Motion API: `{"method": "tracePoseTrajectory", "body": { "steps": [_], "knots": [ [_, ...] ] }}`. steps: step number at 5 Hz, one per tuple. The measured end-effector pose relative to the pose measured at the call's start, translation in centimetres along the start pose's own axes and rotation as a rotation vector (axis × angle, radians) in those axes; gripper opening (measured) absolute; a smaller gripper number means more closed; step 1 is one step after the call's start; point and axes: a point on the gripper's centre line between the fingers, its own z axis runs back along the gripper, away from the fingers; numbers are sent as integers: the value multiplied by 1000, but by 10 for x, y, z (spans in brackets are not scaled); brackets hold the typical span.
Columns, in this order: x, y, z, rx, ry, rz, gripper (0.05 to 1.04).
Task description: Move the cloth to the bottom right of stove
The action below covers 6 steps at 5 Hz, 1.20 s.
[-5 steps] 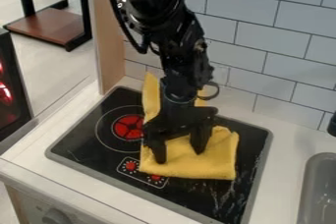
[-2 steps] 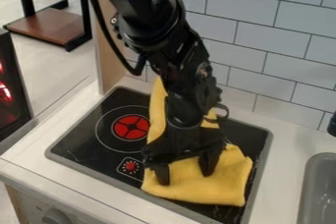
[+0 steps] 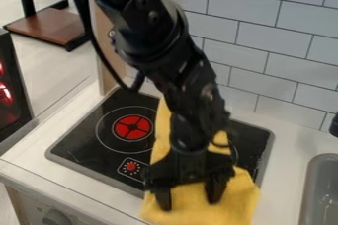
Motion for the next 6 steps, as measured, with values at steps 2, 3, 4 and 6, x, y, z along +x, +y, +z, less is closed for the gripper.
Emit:
{"method": "tracePoseTrajectory", "body": {
  "steps": [2, 3, 4, 6],
  "knots": [
    [-8, 3, 1, 11, 16, -9, 1000],
    [-8, 3, 6, 17, 24, -4, 1000],
    [-4, -1, 18, -2, 26, 7, 999],
    [-3, -7, 52, -70, 27, 16, 1000]
  ]
}}
